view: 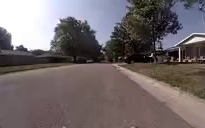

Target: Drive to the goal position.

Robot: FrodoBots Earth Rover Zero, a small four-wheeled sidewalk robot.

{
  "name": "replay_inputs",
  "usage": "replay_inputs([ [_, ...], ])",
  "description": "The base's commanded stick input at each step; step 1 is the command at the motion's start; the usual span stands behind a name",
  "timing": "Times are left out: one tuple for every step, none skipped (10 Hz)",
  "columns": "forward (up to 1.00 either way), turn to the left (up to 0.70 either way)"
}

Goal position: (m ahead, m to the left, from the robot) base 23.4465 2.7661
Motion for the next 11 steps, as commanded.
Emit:
replay_inputs([
  [0.69,0.03],
  [0.69,-0.26],
  [0.69,-0.20],
  [0.69,-0.02],
  [0.69,0.03],
  [0.69,0.03],
  [0.69,0.03],
  [0.69,0.03],
  [0.69,0.03],
  [0.69,0.03],
  [0.69,0.03],
])
